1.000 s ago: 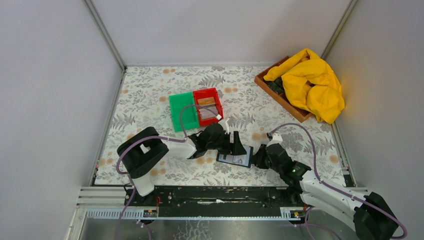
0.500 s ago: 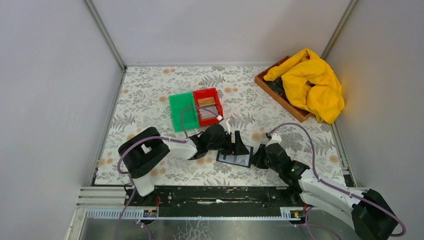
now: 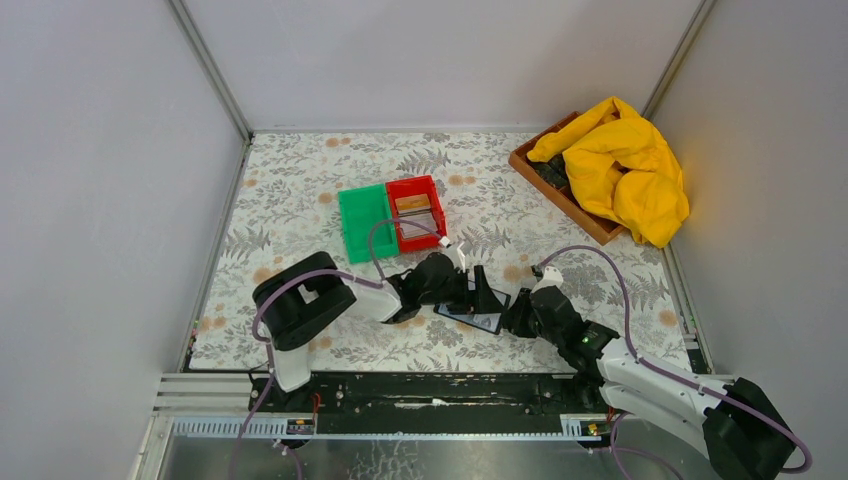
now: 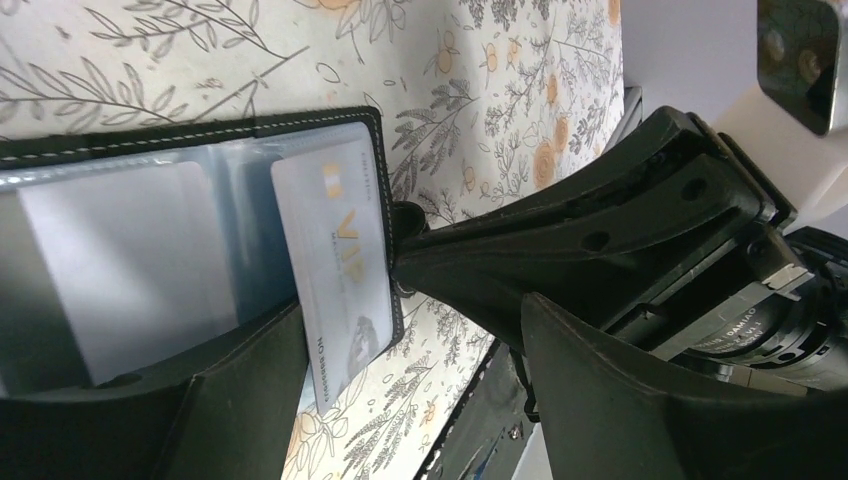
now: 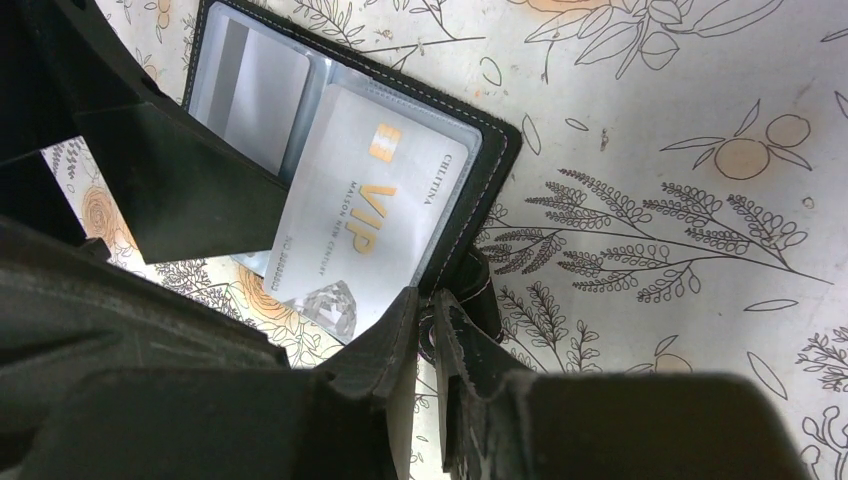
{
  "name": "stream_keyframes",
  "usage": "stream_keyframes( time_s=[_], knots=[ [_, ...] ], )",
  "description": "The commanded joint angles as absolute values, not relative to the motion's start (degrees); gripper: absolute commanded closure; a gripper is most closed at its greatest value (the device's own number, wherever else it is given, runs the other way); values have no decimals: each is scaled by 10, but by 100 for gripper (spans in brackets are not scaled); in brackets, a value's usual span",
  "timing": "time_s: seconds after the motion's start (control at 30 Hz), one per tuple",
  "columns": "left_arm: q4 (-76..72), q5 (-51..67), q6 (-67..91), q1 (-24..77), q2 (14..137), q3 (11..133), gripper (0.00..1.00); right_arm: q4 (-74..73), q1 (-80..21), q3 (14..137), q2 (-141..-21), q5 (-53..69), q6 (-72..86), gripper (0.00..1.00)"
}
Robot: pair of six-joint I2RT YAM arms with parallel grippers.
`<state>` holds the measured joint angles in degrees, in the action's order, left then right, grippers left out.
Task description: Take the credit cards out of the card holder
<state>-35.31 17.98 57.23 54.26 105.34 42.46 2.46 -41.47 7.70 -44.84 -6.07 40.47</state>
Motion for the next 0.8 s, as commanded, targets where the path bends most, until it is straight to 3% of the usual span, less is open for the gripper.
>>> stream_keyframes(
  time_s=[0.0,0.2,0.33,0.77],
  knots=[
    [-401,212,586,559,1068,444,19,14,-415,76,-455,-45,405,82],
    [-428,235,602,563,1079,451,20,18,-415,77,-461,-45,405,82],
    [-428,235,602,563,1080,447,44,14,-414,77,-459,-45,405,82],
    [-397,238,574,548,1071,428,42,-5,-415,80,-456,-69,425,86]
  ],
)
